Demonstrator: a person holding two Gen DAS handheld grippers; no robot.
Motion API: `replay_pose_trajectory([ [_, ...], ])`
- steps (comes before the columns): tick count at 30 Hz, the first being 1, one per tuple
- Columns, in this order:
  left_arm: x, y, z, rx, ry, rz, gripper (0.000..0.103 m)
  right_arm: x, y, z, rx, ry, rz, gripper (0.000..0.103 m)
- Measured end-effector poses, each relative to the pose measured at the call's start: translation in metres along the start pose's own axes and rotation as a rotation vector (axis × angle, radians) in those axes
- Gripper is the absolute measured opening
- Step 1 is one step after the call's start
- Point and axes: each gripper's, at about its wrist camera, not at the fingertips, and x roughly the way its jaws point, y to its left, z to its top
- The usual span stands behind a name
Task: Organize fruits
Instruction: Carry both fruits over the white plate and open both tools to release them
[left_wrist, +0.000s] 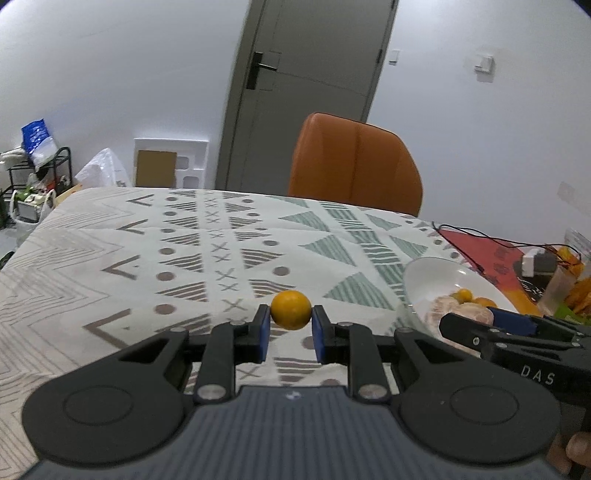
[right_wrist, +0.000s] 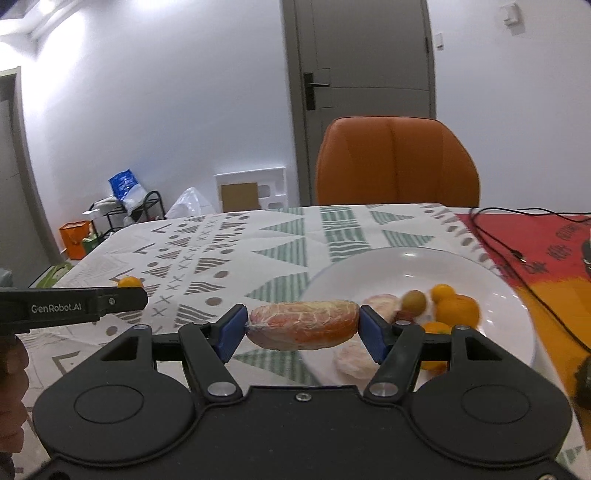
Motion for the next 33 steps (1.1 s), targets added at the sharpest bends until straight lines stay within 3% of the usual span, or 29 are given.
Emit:
replay_pose_trajectory([
  [33,0.029,-0.096,-0.008,0.117,0.032,-0.097,0.022,-0.021,-0.104,-0.019,0.120,-0.029,-0.163,0.063],
])
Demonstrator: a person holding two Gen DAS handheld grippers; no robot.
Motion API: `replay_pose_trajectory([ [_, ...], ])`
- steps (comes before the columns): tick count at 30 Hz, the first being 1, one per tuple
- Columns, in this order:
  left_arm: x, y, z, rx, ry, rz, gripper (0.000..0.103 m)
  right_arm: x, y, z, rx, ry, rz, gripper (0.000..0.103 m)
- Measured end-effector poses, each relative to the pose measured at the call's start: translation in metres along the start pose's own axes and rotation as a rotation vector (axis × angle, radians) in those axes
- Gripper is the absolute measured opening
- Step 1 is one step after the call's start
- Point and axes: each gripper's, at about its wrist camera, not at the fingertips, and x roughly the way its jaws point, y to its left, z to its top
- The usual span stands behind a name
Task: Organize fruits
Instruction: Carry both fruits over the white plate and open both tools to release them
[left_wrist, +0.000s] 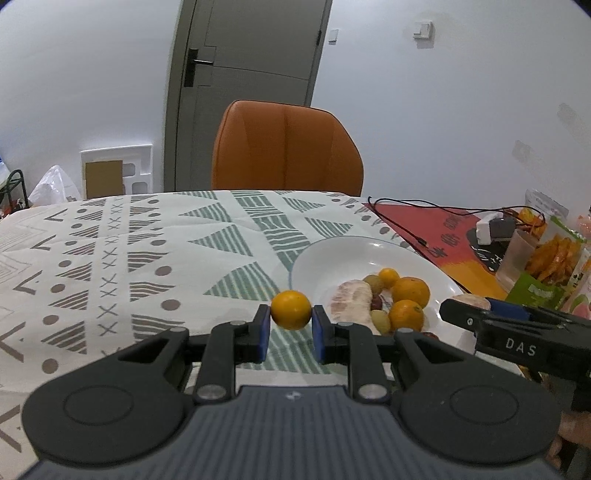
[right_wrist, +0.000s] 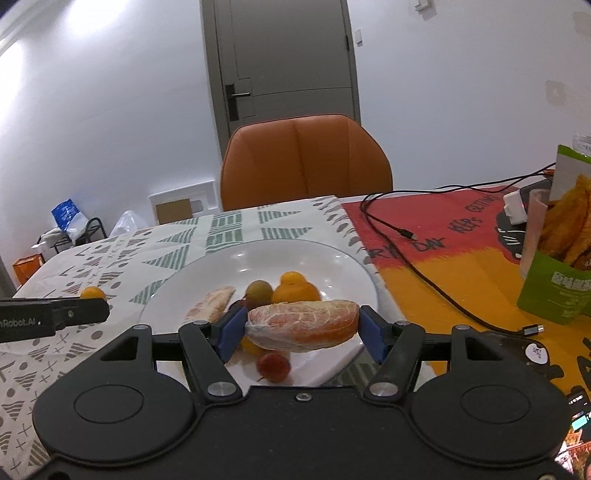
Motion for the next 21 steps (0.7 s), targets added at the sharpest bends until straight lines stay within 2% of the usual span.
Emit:
replay_pose_trajectory([
  [4,0.004,-0.007,0.000,0.012,0.005,-0.003,0.022,0.002,-0.005,-0.001,-0.014,-0.016,-0.012,0.068],
  [21,0.018,-0.049,-0.001,0.077,0.029,-0.060,0.023,-0.018,-0.016,-0.013,0.037,-0.018,0.021,0.068],
])
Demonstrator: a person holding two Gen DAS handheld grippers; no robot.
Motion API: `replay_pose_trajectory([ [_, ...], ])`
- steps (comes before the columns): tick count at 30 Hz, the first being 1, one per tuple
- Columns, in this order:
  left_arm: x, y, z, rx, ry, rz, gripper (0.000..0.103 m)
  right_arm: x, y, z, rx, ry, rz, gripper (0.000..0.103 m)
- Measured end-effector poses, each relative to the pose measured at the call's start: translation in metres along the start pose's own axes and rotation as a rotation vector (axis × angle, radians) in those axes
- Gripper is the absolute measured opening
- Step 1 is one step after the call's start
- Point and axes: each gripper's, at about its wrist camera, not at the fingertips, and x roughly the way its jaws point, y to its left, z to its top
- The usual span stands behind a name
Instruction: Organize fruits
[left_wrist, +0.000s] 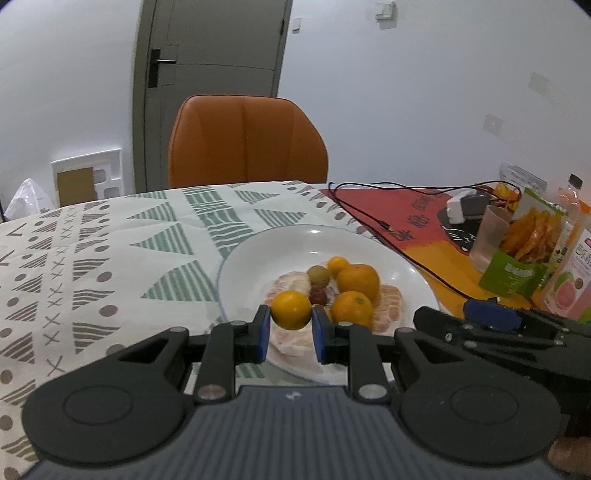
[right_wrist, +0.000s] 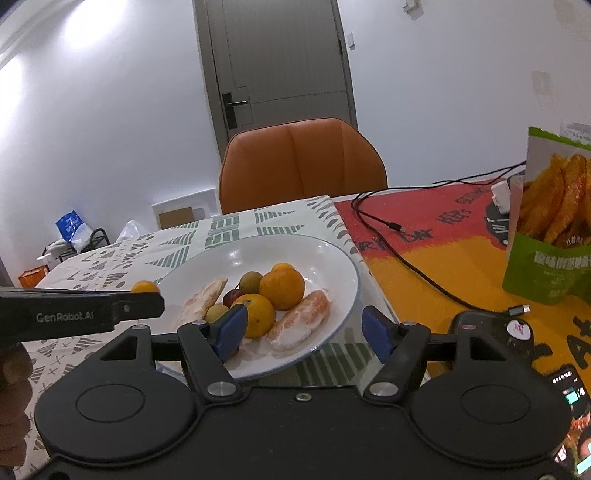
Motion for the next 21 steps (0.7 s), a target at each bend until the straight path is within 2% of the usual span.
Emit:
replay_pose_trajectory([
  [8,-0.004,-0.001,-0.002,0.009,0.014,-0.001,0.026,-0.005,0.001,-0.004,0.009,0.006,0.011,0.068],
  [16,-0.015,0.015,-0.005,-0.005,0.026,0.046,0.027,-0.009,0.012,-0.007,0.017,0.014,0.040,0.068],
  [21,-0.024,0.026,-0.008,-0.018,0.027,0.070,0.033,-0.012,0.021,-0.008,0.011,0.018,0.053,0.069],
])
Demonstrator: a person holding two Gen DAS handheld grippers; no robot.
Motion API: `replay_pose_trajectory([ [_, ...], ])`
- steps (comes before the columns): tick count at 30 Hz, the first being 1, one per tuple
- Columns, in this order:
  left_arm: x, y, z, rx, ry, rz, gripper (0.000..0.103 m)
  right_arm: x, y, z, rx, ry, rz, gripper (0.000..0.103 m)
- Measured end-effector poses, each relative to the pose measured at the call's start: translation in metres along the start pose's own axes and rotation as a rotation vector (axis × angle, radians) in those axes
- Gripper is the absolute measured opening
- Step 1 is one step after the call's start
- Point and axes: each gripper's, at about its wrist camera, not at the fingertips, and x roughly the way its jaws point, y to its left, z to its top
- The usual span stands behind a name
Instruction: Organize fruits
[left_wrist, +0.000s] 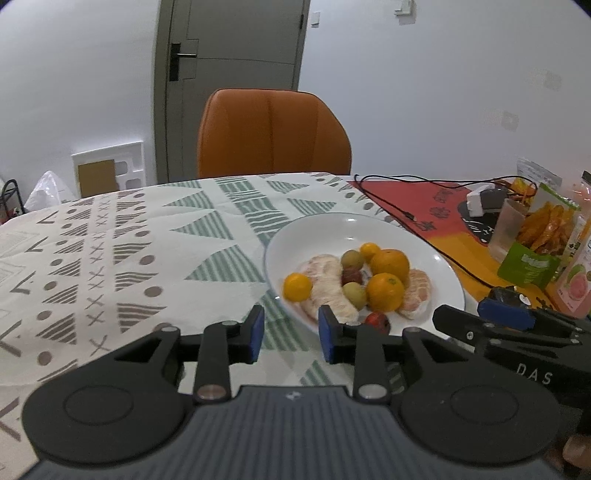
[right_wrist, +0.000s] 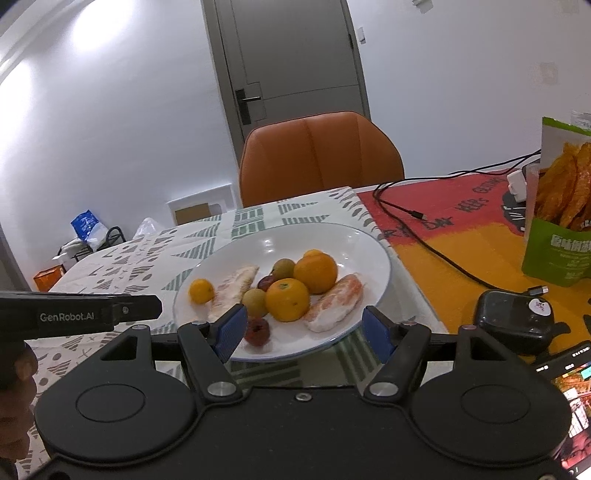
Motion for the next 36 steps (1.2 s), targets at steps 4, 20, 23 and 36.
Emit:
replay_pose_trajectory([
  [4,-0.010,0.006,-0.003,-0.005,-0.010,0.014,0.043,-0.004,0.006,-0.001,0.000,0.000,0.013,0.070],
  [20,-0.051,0.030,-0.014,-0.045,-0.054,0.103,0.087,-0.025,0.031,-0.006,-0.019,0.007,0.050,0.082],
  [23,-0.058,0.035,-0.017,-0.055,-0.051,0.108,0.091,-0.029,0.035,-0.007,-0.017,0.014,0.056,0.090],
  [36,-0.098,0.054,-0.033,-0.088,-0.042,0.154,0.101,-0.053,0.053,-0.010,-0.021,0.013,0.118,0.103],
])
